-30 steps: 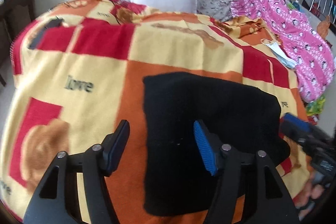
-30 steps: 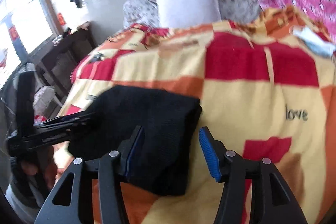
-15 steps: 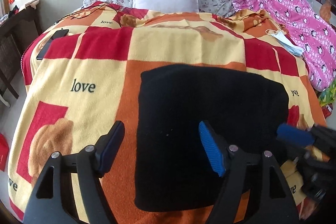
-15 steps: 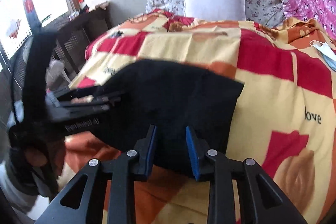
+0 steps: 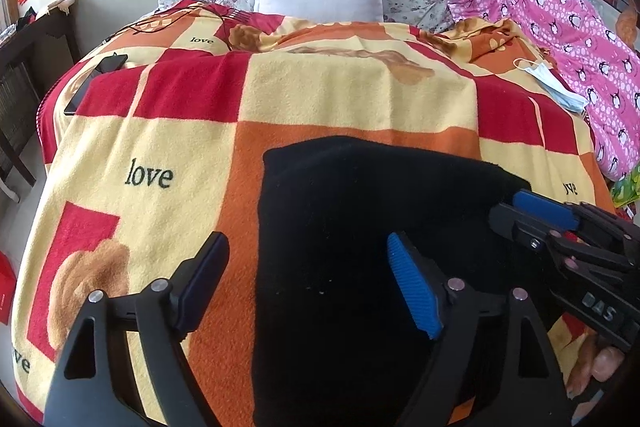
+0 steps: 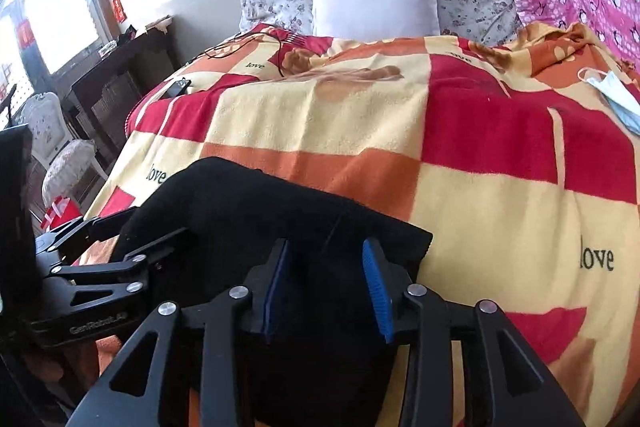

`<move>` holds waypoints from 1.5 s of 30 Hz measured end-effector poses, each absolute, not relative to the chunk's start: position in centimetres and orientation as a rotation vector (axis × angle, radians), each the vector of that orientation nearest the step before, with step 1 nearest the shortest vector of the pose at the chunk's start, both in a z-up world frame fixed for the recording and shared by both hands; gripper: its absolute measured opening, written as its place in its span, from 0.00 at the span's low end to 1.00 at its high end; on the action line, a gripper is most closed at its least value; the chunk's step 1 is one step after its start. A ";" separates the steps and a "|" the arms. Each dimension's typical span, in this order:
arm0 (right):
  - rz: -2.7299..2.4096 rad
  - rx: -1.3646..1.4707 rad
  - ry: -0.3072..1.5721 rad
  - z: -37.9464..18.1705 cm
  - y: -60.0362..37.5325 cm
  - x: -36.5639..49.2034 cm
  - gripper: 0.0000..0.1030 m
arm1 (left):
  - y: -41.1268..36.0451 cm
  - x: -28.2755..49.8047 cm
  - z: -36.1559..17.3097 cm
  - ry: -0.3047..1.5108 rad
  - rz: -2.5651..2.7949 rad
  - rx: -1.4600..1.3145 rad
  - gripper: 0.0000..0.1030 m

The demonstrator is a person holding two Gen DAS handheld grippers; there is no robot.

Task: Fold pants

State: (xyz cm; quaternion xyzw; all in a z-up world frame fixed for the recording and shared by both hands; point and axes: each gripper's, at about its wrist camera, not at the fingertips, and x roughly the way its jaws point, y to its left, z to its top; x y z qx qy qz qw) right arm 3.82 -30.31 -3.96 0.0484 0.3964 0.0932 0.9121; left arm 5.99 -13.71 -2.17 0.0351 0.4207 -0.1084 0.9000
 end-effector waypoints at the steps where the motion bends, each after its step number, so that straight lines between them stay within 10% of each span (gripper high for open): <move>1: 0.193 0.100 0.817 -3.7 -30.2 3.4 0.40 | -13.7 5.9 -2.1 0.868 -0.223 0.077 0.79; 25: 0.183 0.087 0.707 -1.1 -27.5 -4.5 0.77 | -10.1 -2.1 0.6 0.687 -0.107 0.068 0.79; 45: 0.125 0.060 0.697 -1.3 -26.3 -5.0 0.81 | -8.5 -3.5 0.5 0.661 -0.112 0.017 0.79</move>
